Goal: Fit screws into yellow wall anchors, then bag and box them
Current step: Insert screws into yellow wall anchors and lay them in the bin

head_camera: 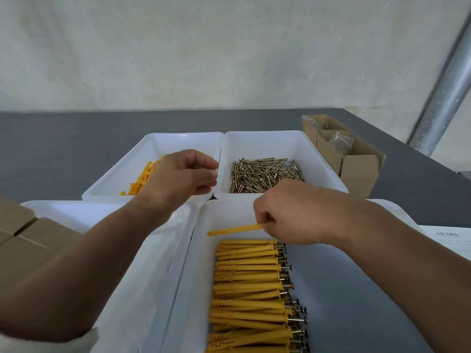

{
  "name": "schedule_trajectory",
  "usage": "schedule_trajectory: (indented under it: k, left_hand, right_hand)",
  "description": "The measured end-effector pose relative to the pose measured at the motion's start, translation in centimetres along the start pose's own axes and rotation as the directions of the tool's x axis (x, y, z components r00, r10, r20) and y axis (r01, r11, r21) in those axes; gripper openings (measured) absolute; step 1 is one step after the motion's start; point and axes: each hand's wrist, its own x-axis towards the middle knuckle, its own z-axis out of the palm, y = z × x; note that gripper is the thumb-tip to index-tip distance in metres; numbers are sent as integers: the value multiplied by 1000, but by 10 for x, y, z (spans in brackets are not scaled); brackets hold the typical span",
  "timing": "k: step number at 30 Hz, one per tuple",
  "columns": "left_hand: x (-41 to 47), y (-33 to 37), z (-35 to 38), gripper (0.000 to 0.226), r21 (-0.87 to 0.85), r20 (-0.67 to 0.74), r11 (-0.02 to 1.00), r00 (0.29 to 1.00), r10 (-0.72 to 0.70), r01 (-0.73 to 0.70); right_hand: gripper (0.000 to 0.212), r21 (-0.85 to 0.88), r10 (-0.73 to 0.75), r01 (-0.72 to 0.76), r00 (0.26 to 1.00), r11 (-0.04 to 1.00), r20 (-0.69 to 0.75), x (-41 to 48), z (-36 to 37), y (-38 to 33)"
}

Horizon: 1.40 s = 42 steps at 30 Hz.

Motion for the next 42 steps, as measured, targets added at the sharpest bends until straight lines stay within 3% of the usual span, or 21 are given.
schedule_trajectory:
  k: [3,5,8,11,16,21,25,27,29,34,38,42]
  left_hand:
    - [7,-10,-8,12,287,-143,958,987,69,-25]
    - [10,-18,-12,9,513,-182,858,975,131,-19]
    - [15,-30,-18,14,739,-158,674,973,169,3]
    - [21,-40,-24,28,834,-122,551,979,163,13]
    - [26,-49,-29,55,910,-71,413,995,67,37]
    - [25,-50,-30,70,924,10,382,1000,-26,1]
    - [26,-52,-30,71,932,40,361,999,-11,-33]
    - [27,-52,-30,70,933,44,357,999,-1,-40]
    - [28,-54,-31,69,934,52,354,999,4,-50]
    - [30,-56,-31,68,938,80,338,997,19,-82]
    - [31,-55,-32,71,943,108,316,994,-3,-102]
    - [32,-56,-32,81,950,101,299,995,-16,-92]
  right_hand:
    - [21,-83,20,-17,999,996,44,3,6,-2]
    - [22,-105,23,-16,997,994,68,5,10,-3]
    - [20,-121,32,-21,996,992,84,6,16,-3]
    - [20,-122,46,-33,994,992,100,8,20,-4]
    - [20,-104,56,-41,989,994,139,9,22,-5]
    - [25,-137,10,2,996,991,89,6,16,-5]
    - [25,-33,-15,10,985,999,-173,7,3,8]
    - [37,36,48,-38,946,999,-320,12,1,20]
    - [47,76,129,-109,923,991,-362,18,4,34]
    - [64,192,304,-281,947,940,-102,24,26,61]
    - [74,132,337,-331,941,934,-23,29,31,67]
    - [89,182,407,-420,907,889,105,39,28,68]
